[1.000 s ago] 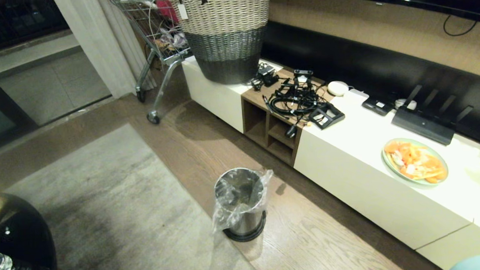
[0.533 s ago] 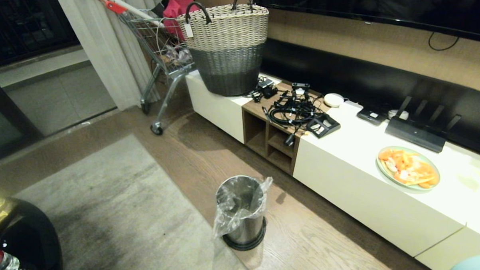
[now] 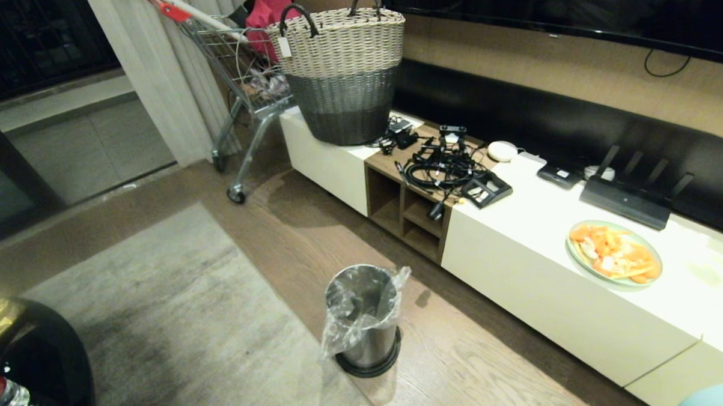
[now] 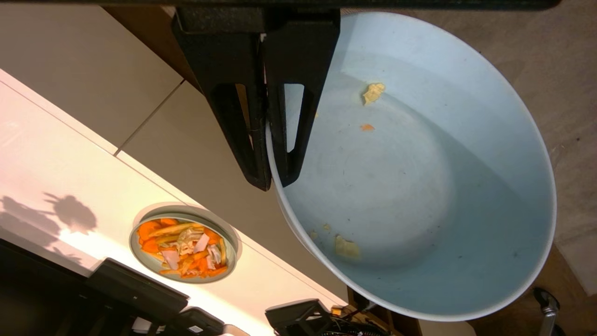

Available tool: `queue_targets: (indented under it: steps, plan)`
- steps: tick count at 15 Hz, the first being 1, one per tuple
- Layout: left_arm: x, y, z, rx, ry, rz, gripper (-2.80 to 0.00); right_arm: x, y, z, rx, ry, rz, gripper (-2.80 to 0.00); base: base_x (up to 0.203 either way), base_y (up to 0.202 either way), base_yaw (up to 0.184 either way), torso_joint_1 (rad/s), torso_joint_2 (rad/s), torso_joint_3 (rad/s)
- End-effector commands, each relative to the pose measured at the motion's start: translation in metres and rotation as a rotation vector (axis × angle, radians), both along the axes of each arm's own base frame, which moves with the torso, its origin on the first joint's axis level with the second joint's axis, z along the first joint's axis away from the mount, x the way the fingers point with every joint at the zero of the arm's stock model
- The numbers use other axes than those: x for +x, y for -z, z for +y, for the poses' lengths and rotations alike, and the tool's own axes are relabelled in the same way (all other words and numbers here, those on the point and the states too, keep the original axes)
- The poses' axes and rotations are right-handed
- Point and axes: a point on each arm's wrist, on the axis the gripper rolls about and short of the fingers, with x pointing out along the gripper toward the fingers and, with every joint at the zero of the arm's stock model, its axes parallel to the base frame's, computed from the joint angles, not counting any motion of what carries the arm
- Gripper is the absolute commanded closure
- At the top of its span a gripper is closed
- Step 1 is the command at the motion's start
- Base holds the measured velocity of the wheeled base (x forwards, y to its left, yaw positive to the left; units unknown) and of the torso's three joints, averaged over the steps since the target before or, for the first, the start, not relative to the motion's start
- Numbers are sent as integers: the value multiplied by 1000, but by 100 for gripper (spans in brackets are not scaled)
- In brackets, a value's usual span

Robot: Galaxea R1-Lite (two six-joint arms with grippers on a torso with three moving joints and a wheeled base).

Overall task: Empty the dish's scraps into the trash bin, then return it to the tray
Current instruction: Put the bowl back to the table

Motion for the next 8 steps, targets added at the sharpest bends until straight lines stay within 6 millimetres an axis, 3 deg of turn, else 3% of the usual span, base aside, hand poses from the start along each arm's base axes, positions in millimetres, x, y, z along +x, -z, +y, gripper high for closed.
queue_targets:
  steps: [1, 8]
  plan:
    - [0, 0, 0, 0, 0, -1, 0, 0, 0, 0, -2, -1, 1, 0, 0, 0, 0, 0, 0, 0]
    - [0, 0, 0, 0, -1, -1, 0, 0, 0, 0, 1, -1, 2, 0, 0, 0, 0, 0, 0, 0]
